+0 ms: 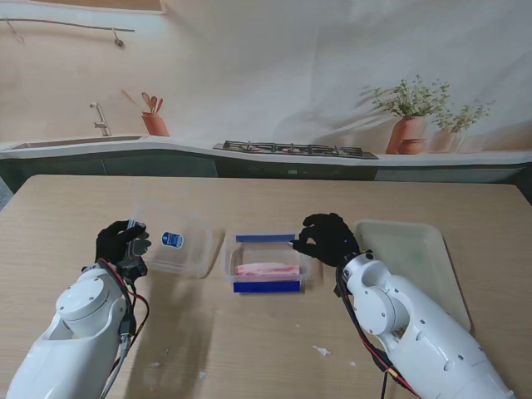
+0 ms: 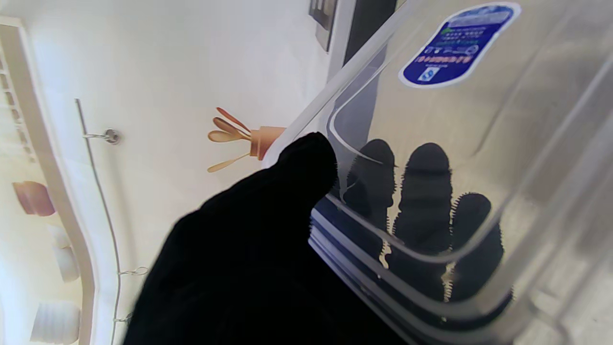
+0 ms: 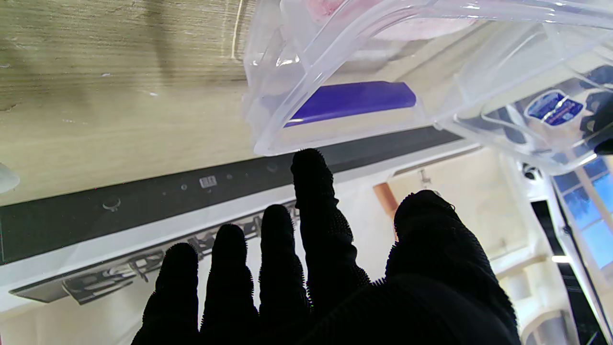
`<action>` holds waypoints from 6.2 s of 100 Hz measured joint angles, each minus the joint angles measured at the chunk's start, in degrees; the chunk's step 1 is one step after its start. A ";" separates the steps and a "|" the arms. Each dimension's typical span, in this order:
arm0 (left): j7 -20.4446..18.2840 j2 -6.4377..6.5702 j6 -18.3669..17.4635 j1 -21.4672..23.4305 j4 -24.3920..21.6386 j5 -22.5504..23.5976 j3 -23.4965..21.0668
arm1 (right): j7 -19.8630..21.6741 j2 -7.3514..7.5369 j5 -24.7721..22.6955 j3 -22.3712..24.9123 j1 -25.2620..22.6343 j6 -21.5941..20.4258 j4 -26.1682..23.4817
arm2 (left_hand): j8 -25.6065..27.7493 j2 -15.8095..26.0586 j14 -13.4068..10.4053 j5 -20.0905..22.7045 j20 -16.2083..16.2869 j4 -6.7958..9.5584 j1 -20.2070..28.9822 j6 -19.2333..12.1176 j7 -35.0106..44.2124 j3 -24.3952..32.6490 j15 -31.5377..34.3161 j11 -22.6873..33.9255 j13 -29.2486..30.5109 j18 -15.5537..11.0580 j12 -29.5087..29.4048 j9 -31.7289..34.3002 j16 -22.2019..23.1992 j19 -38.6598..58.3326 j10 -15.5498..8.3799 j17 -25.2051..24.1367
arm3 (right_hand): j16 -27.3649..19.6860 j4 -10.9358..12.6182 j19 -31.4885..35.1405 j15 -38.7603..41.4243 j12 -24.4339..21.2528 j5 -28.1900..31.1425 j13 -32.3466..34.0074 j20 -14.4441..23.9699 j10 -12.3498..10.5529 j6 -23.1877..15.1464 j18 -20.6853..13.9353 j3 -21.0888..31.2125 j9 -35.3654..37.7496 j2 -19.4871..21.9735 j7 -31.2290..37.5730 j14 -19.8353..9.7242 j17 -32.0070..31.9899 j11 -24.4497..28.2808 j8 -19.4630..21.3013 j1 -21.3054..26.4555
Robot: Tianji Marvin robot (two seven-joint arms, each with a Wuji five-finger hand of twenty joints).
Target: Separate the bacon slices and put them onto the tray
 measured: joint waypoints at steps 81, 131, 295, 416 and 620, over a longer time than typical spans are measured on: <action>-0.01 -0.31 6.12 0.68 4.34 11.19 0.44 | -0.05 0.00 -0.11 -0.39 0.35 -0.09 0.37 | -4.34 1.82 0.80 -3.13 -0.51 0.00 0.71 1.18 -2.90 -6.59 -2.91 -1.78 -9.05 -3.46 -1.04 -5.53 -1.50 0.35 -0.46 -6.94 | 0.00 0.00 0.00 0.00 0.00 0.00 0.00 0.00 0.00 0.00 0.00 0.00 0.00 0.00 0.00 0.00 -0.17 0.00 0.00 0.00; -1.86 0.80 9.60 2.43 1.81 19.77 0.51 | -0.31 -0.05 -0.11 -0.31 0.30 0.12 0.37 | -20.26 -3.78 -2.54 -10.13 -2.71 1.88 -15.45 2.24 -28.36 9.61 -16.37 -1.41 -29.86 -8.44 -29.70 -34.88 -13.52 -7.53 -1.79 -12.63 | 0.00 0.00 0.00 0.00 0.00 0.00 0.00 0.00 0.00 0.00 0.00 0.00 0.00 0.00 0.00 0.00 -0.32 0.00 0.00 0.00; -23.05 11.83 -21.27 -8.82 5.68 57.42 21.35 | -1.93 -0.12 -0.56 1.67 -0.79 -1.70 0.32 | -30.02 -4.16 -12.07 -18.48 1.63 1.88 -26.90 -4.72 -44.91 -7.79 -40.91 -23.13 -39.42 -8.65 -45.69 -43.05 -25.86 -45.95 -8.07 -8.91 | 0.00 0.00 0.01 0.04 0.00 -1.60 0.00 -0.26 0.00 -0.09 -1.30 0.00 0.00 0.00 -0.73 0.00 0.08 0.00 0.00 0.00; -16.72 9.55 -22.24 -13.46 16.09 52.29 28.34 | -2.16 -0.11 -0.57 1.08 -0.46 -2.39 0.97 | -30.05 2.98 -13.32 -21.76 1.67 1.88 -27.51 -10.56 -43.84 -14.72 -42.09 -25.32 -39.42 -8.09 -44.45 -43.65 -25.88 -45.94 -9.78 -9.61 | 0.00 0.00 0.02 0.04 0.00 -3.42 0.00 -0.89 0.00 -0.70 -1.34 0.00 0.00 0.00 -0.75 0.00 0.63 0.01 -0.01 0.00; -19.03 9.10 -20.57 -16.65 20.09 52.48 30.75 | 7.90 -2.84 19.73 -13.46 12.47 4.88 4.88 | -30.84 0.49 -14.84 -22.71 1.75 2.49 -27.55 -10.58 -45.46 -12.95 -43.85 -28.85 -39.44 -8.09 -42.31 -45.39 -31.27 -46.63 -11.81 -10.98 | 5.05 0.00 32.64 10.22 1.97 -5.89 11.17 -9.45 3.03 0.06 0.83 24.29 7.23 -5.60 -0.72 4.24 7.39 4.46 -2.95 -2.67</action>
